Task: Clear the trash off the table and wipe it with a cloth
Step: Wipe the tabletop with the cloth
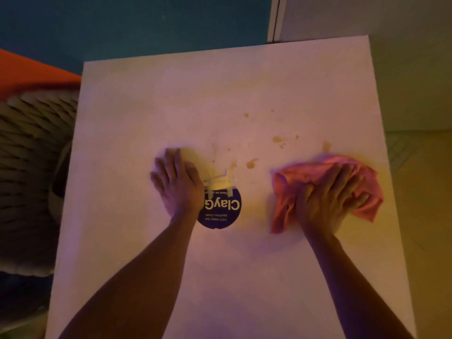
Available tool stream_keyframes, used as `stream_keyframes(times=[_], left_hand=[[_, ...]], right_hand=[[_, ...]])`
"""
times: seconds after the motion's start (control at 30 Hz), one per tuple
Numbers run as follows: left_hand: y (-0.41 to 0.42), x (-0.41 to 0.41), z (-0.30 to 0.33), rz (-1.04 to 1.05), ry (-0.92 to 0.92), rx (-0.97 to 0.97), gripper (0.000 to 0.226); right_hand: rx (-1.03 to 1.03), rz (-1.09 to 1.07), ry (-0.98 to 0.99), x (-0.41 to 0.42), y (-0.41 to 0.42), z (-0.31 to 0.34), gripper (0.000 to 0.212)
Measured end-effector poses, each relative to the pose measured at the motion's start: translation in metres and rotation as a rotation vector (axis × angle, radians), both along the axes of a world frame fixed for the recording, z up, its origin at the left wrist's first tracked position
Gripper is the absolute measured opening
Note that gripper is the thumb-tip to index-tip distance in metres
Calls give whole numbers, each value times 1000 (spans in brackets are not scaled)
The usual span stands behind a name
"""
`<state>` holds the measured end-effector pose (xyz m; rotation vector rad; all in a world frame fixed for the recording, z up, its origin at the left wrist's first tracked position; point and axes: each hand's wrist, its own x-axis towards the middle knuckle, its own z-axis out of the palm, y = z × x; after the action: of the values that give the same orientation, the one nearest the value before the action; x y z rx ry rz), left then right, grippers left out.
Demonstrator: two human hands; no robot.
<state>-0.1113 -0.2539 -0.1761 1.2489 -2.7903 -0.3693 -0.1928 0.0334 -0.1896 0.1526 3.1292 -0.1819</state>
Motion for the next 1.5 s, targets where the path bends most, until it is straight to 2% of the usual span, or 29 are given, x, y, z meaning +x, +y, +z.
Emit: stream_keyframes(times=[0.2,0.33,0.5,0.7,0.9,1.17,1.23,1.37,1.5], left_hand=[[-7,1,-3,4,-13,-16,56],[-9,-1,-3,-4,-4,-15,55],[-12,2,-1,-5,-4,-16,55],[-10,0,1,-15,-14,-1,53],[-60,-11,11,-132,49,-104,35],[-71,-42,8,-51,33,-17,46],[-71,-40,6,-50,27,-10,46],[-75,-37,5,-48,5,-19,48],[-76,-33,5,-45,13,-33,47]], right_hand=[[-20,206,34,-79,-94,0,73],[-66,300,37,-92,-141,3,73],[-58,386,17,-59,-119,6,69],[-24,370,-21,15,-69,14,64],[3,426,-102,-44,-88,21,67],[-56,413,-99,-128,-176,20,77],[-73,406,-115,-128,-192,20,79],[-122,571,-134,-90,-212,17,83],[-61,642,-76,-65,-189,13,77]])
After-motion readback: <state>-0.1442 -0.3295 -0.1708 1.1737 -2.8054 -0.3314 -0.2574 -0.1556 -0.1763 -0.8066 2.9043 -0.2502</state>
